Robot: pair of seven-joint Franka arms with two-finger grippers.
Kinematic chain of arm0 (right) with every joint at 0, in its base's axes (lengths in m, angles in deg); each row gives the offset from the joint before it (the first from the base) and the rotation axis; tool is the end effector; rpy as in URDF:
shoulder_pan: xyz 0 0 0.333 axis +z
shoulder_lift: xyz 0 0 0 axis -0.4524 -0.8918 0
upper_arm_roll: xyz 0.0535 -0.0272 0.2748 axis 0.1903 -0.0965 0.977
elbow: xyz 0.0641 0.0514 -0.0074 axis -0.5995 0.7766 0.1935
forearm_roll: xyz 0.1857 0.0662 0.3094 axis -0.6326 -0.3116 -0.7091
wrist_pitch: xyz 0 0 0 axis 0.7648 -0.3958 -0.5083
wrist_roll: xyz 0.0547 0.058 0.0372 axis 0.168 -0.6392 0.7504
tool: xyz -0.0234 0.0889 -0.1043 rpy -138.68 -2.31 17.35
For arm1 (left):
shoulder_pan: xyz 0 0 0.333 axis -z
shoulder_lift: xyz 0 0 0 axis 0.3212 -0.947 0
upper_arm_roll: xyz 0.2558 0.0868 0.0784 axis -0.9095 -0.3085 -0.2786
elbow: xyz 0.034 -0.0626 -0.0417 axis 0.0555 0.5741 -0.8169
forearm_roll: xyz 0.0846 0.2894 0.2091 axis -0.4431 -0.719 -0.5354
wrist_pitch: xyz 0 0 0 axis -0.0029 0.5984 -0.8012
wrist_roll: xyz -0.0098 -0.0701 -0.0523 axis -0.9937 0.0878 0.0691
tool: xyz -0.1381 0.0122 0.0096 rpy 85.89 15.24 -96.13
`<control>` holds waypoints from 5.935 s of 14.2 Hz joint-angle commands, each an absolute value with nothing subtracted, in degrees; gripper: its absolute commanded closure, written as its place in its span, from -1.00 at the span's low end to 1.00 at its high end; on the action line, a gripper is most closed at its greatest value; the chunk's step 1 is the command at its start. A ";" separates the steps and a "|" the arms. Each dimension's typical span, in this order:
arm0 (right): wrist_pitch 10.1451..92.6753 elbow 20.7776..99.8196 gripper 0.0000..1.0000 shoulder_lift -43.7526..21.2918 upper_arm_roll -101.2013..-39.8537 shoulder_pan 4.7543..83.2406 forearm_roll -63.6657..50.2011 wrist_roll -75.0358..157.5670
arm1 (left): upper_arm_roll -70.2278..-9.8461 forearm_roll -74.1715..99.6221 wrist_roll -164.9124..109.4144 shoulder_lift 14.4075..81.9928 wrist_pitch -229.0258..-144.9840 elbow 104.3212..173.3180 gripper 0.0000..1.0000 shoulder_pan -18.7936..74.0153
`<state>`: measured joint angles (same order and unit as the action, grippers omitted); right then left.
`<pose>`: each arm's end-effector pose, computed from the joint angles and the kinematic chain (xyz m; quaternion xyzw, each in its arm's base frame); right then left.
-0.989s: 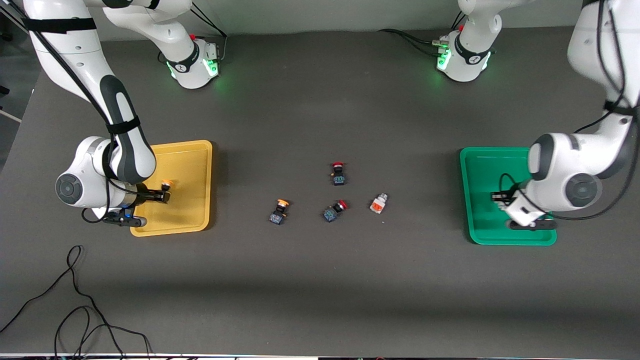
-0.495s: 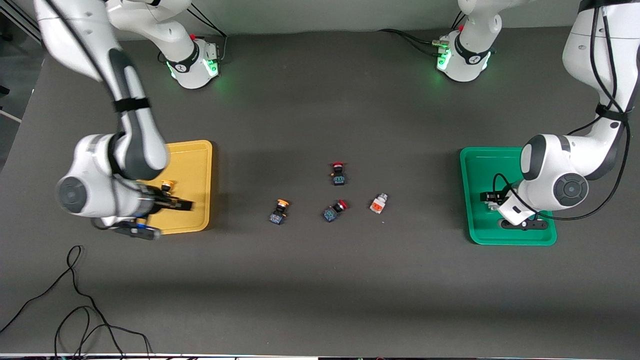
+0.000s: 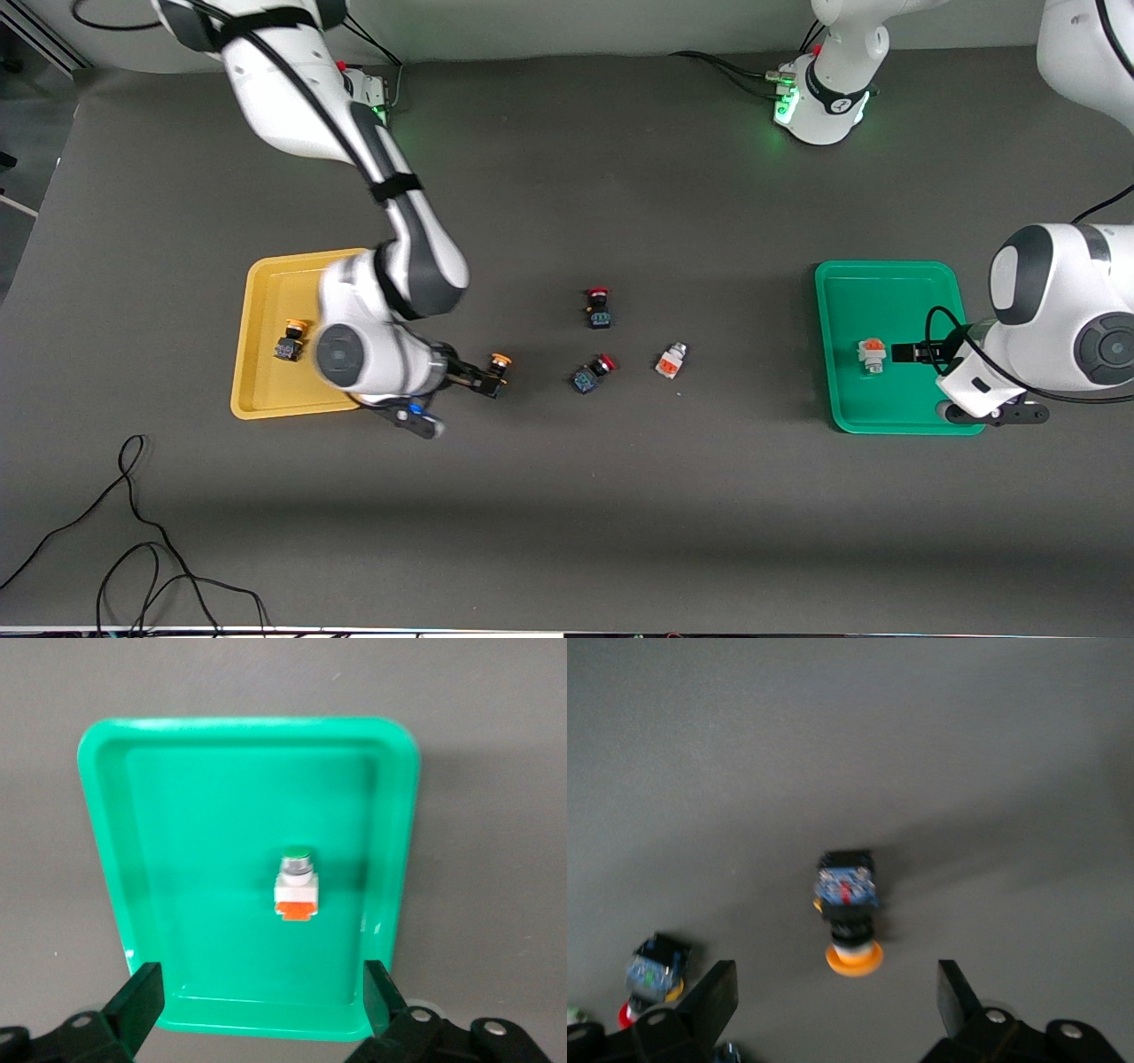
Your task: Place green and yellow buttons in trays
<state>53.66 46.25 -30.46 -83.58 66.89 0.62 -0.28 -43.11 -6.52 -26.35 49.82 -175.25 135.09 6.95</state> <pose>0.5854 0.3016 0.1994 -0.9654 0.2291 0.1053 0.0661 0.5925 -0.0054 0.3009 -0.9924 0.0146 0.1166 0.0374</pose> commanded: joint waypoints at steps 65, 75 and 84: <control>28.43 64.28 -1.00 19.26 -77.68 42.31 29.50 32.03 | -40.79 -9.19 -14.01 54.30 -171.84 137.31 -1.00 -6.31; 23.15 59.10 -1.00 20.14 -74.04 37.44 29.41 30.26 | -45.68 2.94 -10.48 70.12 -150.00 126.29 -1.00 4.19; 22.19 56.29 -1.00 19.18 -72.12 38.76 32.83 32.90 | -54.85 3.38 -14.44 74.35 -152.28 129.72 -1.00 19.26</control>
<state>23.76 58.96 19.81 -73.10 37.26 30.00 32.06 -53.08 2.68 -13.30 72.30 -150.94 127.55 17.49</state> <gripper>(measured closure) 0.000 0.000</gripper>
